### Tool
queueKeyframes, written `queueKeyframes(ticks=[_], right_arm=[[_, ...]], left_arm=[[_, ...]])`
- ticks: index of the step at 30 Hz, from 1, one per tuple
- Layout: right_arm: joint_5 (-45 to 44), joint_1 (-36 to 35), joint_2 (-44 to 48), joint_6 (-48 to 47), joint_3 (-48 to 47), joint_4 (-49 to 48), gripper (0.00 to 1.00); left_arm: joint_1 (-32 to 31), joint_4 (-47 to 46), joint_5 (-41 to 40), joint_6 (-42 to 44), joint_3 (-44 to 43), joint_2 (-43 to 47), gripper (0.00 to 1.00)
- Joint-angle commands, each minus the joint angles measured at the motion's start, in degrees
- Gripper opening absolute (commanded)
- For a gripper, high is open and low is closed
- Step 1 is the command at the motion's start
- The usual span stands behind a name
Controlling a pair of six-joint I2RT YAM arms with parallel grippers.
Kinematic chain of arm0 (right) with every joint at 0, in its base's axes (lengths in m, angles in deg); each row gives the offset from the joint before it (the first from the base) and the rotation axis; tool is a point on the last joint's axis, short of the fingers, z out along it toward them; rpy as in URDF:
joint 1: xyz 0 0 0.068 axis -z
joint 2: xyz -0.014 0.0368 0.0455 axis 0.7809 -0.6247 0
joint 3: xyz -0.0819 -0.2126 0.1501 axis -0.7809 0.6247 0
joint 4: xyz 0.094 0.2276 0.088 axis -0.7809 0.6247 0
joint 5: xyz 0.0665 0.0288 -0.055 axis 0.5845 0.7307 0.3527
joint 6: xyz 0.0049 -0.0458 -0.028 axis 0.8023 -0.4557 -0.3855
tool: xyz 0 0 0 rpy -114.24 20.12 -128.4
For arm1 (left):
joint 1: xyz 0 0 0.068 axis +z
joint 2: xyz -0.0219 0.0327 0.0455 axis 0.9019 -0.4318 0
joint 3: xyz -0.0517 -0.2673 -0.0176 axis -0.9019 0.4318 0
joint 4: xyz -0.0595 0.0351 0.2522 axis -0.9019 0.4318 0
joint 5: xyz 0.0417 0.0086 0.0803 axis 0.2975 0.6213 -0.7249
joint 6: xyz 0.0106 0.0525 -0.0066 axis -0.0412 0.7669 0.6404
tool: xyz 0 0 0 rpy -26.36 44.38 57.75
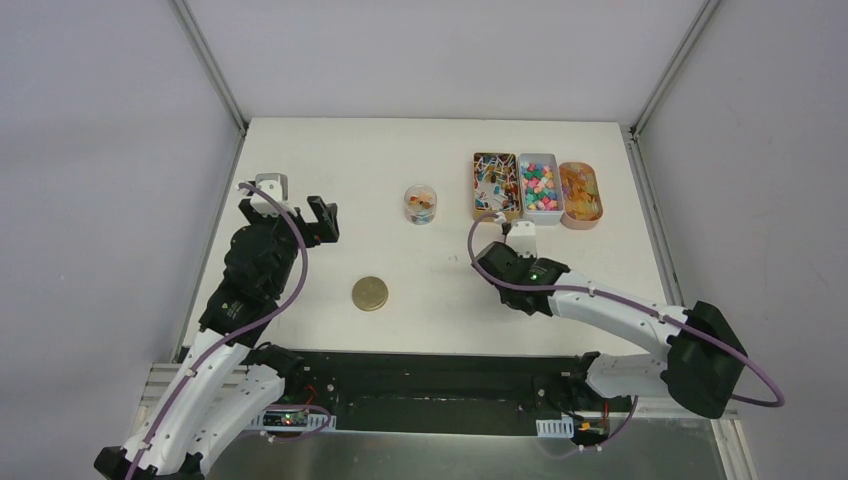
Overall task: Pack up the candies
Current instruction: Place the spatula at the center of the board.
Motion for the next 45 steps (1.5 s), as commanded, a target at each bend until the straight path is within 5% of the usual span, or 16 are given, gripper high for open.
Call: queueKeyframes(ticks=[1,10,28,34,36,45], right_arm=[[-4.2,-0.8,3.4,9.9,3.3,0.8,0.02],[-8.4,-2.3,3.3,18.3,7.6,0.8,0.22],[-6.4,-2.4,4.4,17.4,10.9,-3.9,0.5],[-6.3,-2.4,9.8,12.9,7.5,-2.4,0.78],[-6.1,-2.4,12.0,11.0,6.3,-2.4,0.98],[-4.5,-2.4,21.0,2.2,4.9,-8.4,1.0]], left_arm=[[0.3,-1.3,0.7,-0.1,0.1,-0.4,0.99],[0.3,-1.3,0.8,-0.3,0.2,-1.3,0.99],[0.3,5.6,10.3,-5.9,-6.1,-9.7,0.99],[0.3,14.8,10.8,-4.7,-10.3,-15.5,0.99],[0.3,16.2,11.5,-5.1,-10.7,-17.3,0.99],[0.2,16.7,17.3,-10.2,-7.4,-25.4,0.99]])
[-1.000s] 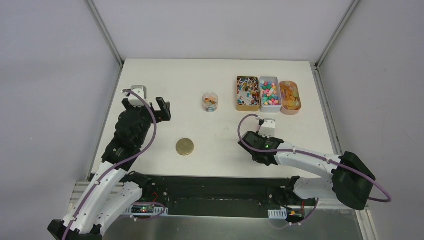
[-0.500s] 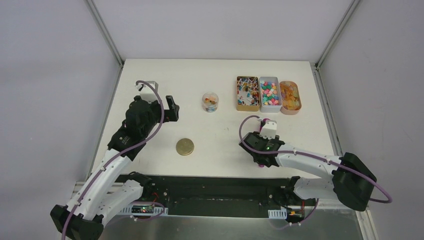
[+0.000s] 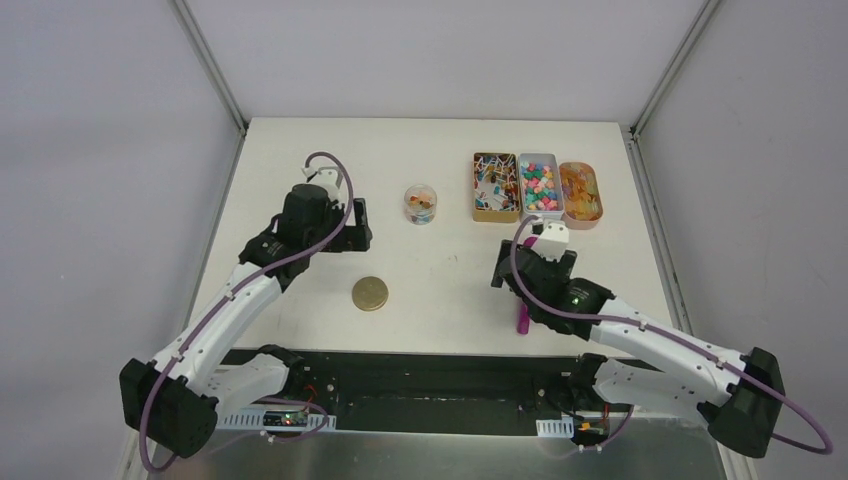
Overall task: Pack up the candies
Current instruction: Place the spatula at the center of the board, then pick up the bottle lid at the center of the board.
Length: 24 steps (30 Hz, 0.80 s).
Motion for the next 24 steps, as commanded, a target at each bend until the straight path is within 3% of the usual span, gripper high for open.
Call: queueKeyframes(ticks=[1,4,14,24], right_arm=[[0.1,-0.3,5.3,-4.0,0.0,-5.9,1.0],[-0.1,-0.3,9.3,-1.8,1.5,-6.6,1.0],[-0.1,-0.3,22.9,-9.3,6.1,-10.8,1.0],[-0.1,-0.3,22.3,-11.9,7.0,-11.9,1.0]], left_arm=[[0.1,0.6,4.0,-3.4,1.5,-4.6,0.99],[-1.1,0.5,3.8,-4.6,2.2,-8.7,0.99],[-5.4,-2.9,1.9,-9.3,8.7,-12.3,0.97],[-8.9,-6.5,-0.5,-10.9,11.9,-14.9,0.95]])
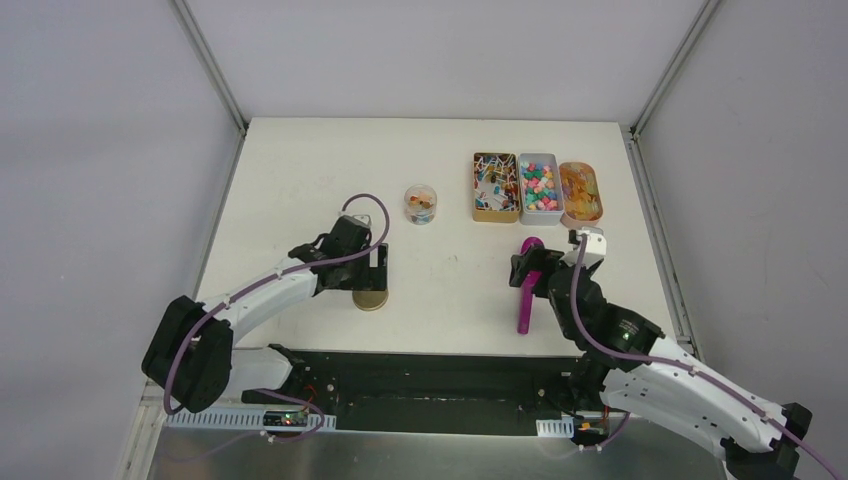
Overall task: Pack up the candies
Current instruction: Pick up the bottle lid at the center of the board.
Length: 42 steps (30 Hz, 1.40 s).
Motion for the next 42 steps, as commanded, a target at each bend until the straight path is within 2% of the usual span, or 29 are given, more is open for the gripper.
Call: queueKeyframes(ticks=[1,21,31,42], right_arm=[[-0.3,-0.2,-1.6,-1.6,-0.1,-2.5,1.0],[1.3,-0.2,-2.3,-0.5,-0.6,-0.2,1.0],[1.4,-0.3,-1.7,-0.4,-0.5,0.2,1.0],[1.6,-0.3,-2.1,-0.7,-0.4,-0.2,1.0]], left_arm=[[-1.8,-4.4,-2.3,-1.5,0.4,-1.1,0.95],[-8.1,-4.6,-7.4,-1.6,-0.3,-7.2,0.92],[-10.0,-4.0,-9.8,-1.3,-1.7,-8.8,0.82],[-10.3,-3.4,-10.2,-0.5,-5.1,-6.5,0.74]])
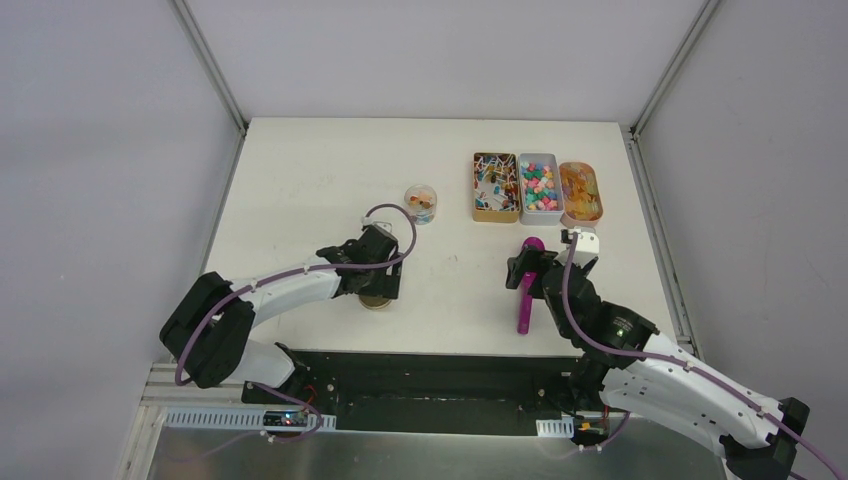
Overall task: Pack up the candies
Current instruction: Pick up the bottle lid at the center of the board, then place the bottle lid on the packing bottle.
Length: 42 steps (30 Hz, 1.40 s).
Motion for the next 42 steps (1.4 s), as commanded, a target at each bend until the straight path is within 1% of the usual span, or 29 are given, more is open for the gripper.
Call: queueKeyframes(ticks=[1,7,11,13,20,24,31,36,42], right_arm=[[0.4,-0.3,-0.1,-0.3,-0.5,-0.5,1.0],[2.2,-0.2,-0.9,-1.9,-0.7,-1.8,1.0],[3.2,-0.3,-1.9,-2.2,-0.8,-2.3,1.0],[3.6,-0.3,-2.3,-2.2,-0.9,-2.6,1.0],[5.4,-0.2,-3.2,-1.8,-1.0,-3.5,1.0],[6.0,-0.2,-3.5,-1.6,-1.3,-3.7,1.0],[4.9,-0.3,-4.2,-1.8,-2.6,-2.7,1.0],[4.8,-0.3,-5.1,-1.9,-3.1,-3.2,1.0],[4.7,-0.2,-6.2,-2.0,-3.8,-3.0,1.0]], left_arm=[[-0.5,0.2,-1.3,0.8,-4.6,1.6,0.74],[-0.4,1.9,-2.0,2.3,-10.0,0.8,0.74],[-0.2,2.7,-2.8,4.1,-16.0,-1.7,0.74],[0.5,2.8,-3.2,5.0,-18.8,-3.8,0.74],[4.6,2.6,-0.6,7.9,-29.8,-13.3,0.75],[7.3,2.7,2.2,9.3,-37.1,-18.7,0.74],[9.3,4.7,2.0,12.2,-48.0,-26.6,0.73],[10.4,5.7,3.7,13.4,-54.4,-31.1,0.73],[10.6,7.2,3.9,13.9,-58.8,-35.8,0.74]])
